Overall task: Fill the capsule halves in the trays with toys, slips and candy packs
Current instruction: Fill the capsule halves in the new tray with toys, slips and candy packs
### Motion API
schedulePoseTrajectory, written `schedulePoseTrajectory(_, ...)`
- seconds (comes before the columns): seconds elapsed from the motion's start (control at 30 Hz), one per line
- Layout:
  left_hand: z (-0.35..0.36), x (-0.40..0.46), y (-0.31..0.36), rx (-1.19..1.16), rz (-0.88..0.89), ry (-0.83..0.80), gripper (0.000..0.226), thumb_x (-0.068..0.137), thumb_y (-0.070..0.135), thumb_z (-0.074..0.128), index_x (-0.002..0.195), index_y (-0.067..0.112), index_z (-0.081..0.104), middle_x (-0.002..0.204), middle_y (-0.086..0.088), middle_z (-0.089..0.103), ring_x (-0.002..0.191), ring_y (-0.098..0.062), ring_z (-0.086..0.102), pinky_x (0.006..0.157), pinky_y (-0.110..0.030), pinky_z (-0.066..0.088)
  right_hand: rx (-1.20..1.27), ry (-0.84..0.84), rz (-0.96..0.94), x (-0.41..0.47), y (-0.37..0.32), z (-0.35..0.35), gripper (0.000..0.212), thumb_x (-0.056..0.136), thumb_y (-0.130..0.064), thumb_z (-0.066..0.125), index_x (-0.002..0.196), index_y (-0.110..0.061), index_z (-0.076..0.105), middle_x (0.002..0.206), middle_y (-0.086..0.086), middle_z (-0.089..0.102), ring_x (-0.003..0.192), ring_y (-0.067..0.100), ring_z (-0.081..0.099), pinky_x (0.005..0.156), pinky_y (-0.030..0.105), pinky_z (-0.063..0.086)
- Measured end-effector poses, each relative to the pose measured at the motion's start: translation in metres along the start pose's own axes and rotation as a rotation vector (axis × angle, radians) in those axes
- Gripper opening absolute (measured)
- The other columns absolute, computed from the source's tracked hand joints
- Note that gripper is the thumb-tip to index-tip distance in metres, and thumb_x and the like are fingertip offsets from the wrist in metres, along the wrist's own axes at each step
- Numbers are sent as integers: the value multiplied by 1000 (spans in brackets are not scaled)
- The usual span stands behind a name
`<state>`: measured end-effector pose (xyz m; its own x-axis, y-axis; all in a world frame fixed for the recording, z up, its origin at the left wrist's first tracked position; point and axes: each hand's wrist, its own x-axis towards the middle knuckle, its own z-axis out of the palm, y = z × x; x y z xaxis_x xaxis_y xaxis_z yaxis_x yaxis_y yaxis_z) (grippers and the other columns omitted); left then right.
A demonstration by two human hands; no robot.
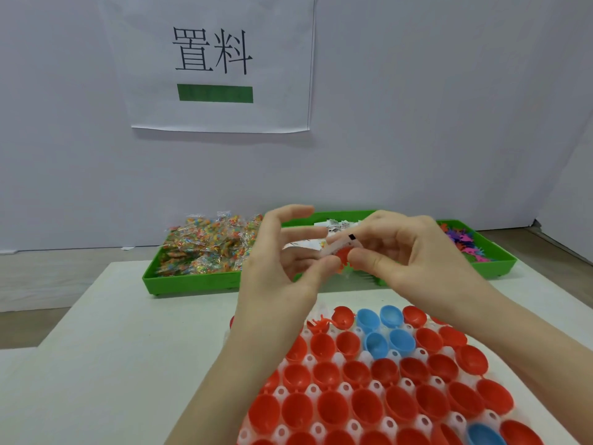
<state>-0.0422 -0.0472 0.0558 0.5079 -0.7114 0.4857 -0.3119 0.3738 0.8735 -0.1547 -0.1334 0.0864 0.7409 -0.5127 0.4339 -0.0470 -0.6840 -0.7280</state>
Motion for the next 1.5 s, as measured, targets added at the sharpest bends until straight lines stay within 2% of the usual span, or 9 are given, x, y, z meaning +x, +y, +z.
schedulePoseTrajectory(0.2,-3,1,1,-128,-45,40,26,65,7,73,85,14,59,67,3,70,60,-5,66,58,-11,49,184,28,124,-3,3,3,25,78,-4,67,76,-28,68,70,2,70,60,10,67,67,24,55)
schedulePoseTrajectory(0.4,2,-1,1,-57,57,54,26,60,27,69,83,17,60,70,4,72,68,-8,69,66,-15,52,82,49,103,-4,4,8,31,78,3,66,72,-27,60,65,-11,67,51,4,59,54,13,48)
schedulePoseTrajectory(0.57,2,1,-5,10,-95,13,43,50,46,66,88,27,66,84,9,71,74,1,66,64,-9,49,281,136,139,-5,4,11,31,81,-1,63,78,-31,67,71,-8,70,60,7,61,61,15,52)
schedulePoseTrajectory(0.7,6,-1,-7,-38,-119,-135,11,71,29,64,77,24,72,74,0,73,70,-7,68,66,-17,55,397,166,169,-7,6,13,19,72,-8,68,71,-26,72,75,-8,72,80,6,64,78,20,51)
schedulePoseTrajectory(0.83,4,0,-6,-101,-98,-150,11,74,19,62,73,19,72,66,0,72,64,-9,69,59,-14,52,579,68,245,-9,6,8,22,59,-25,65,77,-23,75,75,-9,72,71,-3,62,67,9,46)
schedulePoseTrajectory(1.03,1,1,-6,55,16,-168,12,80,14,61,75,20,71,57,6,68,53,-3,63,55,-12,48,456,-15,229,-6,4,-3,27,55,-38,65,78,-26,75,80,-8,73,72,-8,62,60,1,39)
schedulePoseTrajectory(1.17,0,1,-13,443,220,-208,21,87,21,56,79,11,72,59,10,62,64,-9,59,59,-17,46,2,4,63,1,4,-10,15,64,-42,69,73,-32,74,67,-11,70,63,-2,60,58,9,43)
schedulePoseTrajectory(1.33,0,3,-23,568,239,-189,25,86,23,56,72,8,70,58,11,56,61,5,51,59,-7,37,-213,-99,-55,8,11,-8,16,72,-9,74,78,-23,74,69,-2,68,68,16,60,66,29,49)
schedulePoseTrajectory(1.5,0,2,-32,808,46,-309,36,86,45,53,113,23,65,102,8,63,91,-3,55,82,-19,41,-260,-127,73,13,37,1,17,76,-1,69,71,-17,72,61,-7,65,58,3,59,58,15,45)
